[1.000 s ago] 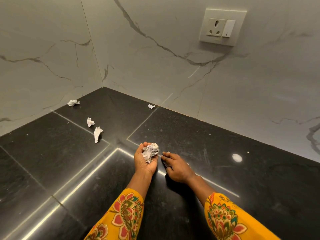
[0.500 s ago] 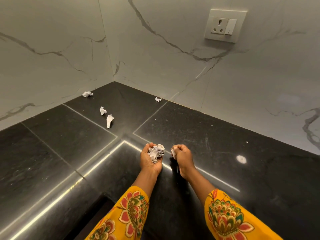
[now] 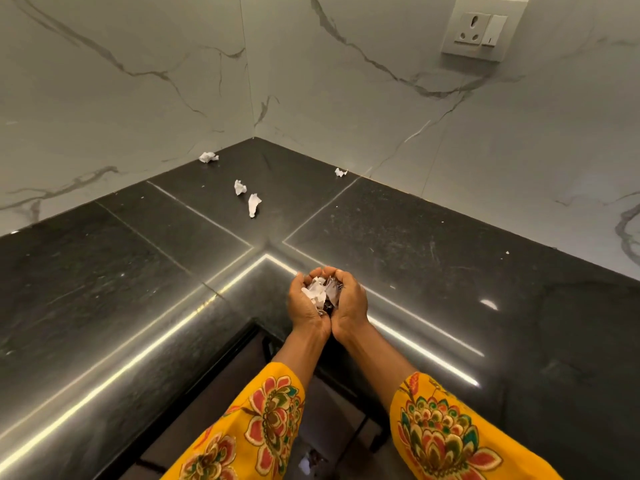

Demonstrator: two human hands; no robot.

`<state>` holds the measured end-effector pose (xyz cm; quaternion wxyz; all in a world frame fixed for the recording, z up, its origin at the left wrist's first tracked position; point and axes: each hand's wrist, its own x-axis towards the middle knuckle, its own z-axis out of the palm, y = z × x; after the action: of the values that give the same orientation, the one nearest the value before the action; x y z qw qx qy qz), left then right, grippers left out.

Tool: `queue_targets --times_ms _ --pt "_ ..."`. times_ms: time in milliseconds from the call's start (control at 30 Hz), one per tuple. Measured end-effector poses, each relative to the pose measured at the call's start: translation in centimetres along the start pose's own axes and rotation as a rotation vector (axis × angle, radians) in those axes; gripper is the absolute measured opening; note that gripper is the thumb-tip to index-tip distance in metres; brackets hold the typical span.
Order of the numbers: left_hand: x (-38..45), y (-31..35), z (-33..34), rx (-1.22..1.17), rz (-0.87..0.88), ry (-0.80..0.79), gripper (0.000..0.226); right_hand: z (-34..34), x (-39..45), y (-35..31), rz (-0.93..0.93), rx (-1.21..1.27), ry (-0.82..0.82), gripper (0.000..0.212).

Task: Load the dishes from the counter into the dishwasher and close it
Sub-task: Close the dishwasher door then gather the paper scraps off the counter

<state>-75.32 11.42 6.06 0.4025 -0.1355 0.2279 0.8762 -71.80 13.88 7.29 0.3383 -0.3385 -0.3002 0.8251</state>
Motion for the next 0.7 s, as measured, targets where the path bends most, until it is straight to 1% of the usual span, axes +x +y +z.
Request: queue_targets --times_ms 67,233,333,433,567,700 --pt "-1.8 1.3 -1.3 0.049 0.018 0.015 0.027 0.5 -2.2 1.4 -0.008 -0.019 0.005 0.029" --pt "-6.5 4.4 -6.4 0.152 0.079 0.069 0.017 0.8 -7.5 6.5 0.023 -0.053 0.041 0.024" --pt "-9.3 5.7 -10.2 0.158 0.088 0.104 0.022 -0.2 -10.4 10.2 0.060 -0.045 0.062 0.024" --pt "-12.5 6.6 -14.0 0.170 0.073 0.178 0.026 -1.4 -13.2 14.1 0.098 -0.049 0.090 0.025" --pt "-16.7 7.8 -19.8 0.148 0.018 0.310 0.025 -3.1 -17.8 19.5 0.200 -0.077 0.168 0.025" --pt "-20.0 9.0 -26.6 0.052 -0.043 0.471 0.027 -4.2 -22.0 24.9 0.393 -0.074 0.243 0.023"
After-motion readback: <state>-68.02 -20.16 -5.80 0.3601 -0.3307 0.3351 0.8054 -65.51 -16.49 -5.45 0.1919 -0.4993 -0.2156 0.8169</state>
